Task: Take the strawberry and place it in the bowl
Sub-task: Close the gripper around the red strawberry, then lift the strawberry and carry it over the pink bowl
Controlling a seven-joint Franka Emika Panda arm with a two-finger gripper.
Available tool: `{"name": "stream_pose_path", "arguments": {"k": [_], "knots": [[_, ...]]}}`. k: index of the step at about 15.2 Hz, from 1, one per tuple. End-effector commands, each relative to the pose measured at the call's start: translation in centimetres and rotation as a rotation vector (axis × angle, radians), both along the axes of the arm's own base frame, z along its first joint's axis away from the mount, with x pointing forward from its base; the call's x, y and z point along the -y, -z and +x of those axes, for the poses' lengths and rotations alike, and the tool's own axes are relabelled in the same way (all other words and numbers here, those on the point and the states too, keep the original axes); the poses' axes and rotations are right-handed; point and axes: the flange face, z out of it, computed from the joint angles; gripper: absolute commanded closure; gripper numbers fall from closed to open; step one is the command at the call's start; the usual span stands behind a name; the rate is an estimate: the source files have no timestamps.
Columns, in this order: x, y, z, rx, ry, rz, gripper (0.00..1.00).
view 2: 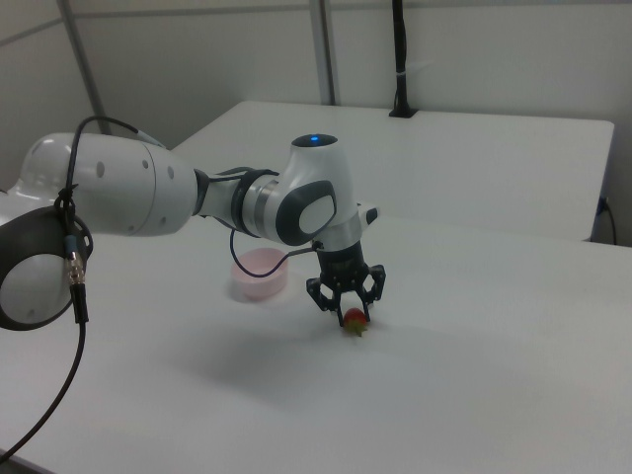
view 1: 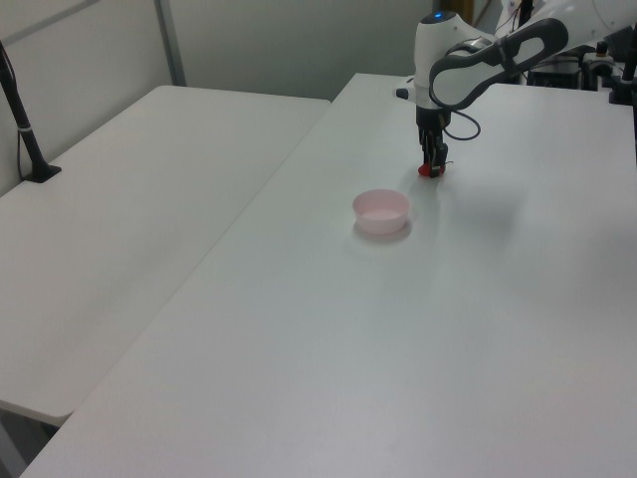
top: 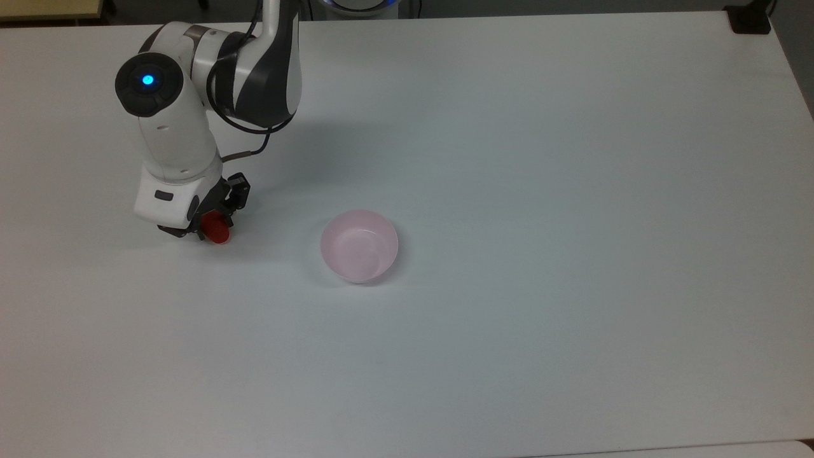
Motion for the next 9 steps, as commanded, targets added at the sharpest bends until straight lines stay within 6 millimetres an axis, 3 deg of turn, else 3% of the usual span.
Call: {"name": "stream_pose_path", "arguments": {"k": [1,3,9], "knots": [[-0.3,-2.4,-0.4,-0.003,0.037,-0.004,0.62],[-1.7,-4.7,-0.3,0.008,0.102,0.000,0.62],[-11.1,-7.8,0.8,0.068,0.302,0.014,0.62]]}}
